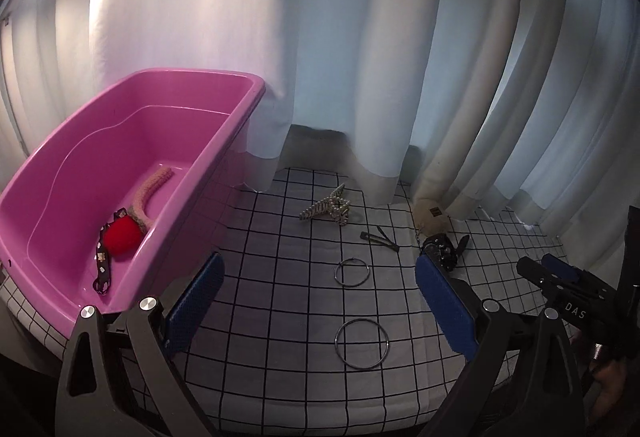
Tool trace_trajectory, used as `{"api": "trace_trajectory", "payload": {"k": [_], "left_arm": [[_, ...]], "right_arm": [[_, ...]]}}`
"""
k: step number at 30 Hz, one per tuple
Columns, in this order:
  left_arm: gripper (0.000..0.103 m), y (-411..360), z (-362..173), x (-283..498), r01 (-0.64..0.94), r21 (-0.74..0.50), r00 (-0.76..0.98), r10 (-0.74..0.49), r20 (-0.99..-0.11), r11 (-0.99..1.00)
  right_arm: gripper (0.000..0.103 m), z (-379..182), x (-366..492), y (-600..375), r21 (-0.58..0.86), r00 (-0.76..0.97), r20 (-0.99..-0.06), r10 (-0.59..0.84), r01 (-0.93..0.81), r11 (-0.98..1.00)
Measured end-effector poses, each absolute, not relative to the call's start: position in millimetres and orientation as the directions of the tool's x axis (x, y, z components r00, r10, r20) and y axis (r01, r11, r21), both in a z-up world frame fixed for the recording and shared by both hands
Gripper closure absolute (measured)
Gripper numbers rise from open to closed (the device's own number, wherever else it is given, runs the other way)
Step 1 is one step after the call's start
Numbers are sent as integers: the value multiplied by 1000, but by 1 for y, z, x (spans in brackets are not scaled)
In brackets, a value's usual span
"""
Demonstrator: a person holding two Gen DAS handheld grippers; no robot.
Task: Organize jewelry
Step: 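Move both tools back over the remaining items on the table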
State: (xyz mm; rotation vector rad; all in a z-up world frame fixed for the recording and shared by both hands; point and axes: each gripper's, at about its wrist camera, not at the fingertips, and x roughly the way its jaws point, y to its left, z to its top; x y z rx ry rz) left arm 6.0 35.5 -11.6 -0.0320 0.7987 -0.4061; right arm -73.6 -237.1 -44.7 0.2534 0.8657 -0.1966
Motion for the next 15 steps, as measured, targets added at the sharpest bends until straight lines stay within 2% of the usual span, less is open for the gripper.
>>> {"api": "trace_trajectory", "payload": {"k": [10,15], "left_arm": [[8,-8,-100,-6,234,-81,539,-199,-818,969],[8,-16,-132,-9,159,-28,532,-110,-840,987]], "right_arm": [[33,-112,-42,-276,134,560,-829,9,183,974],[33,-132,-19,-285,157,553,-829,80,93,983]]}}
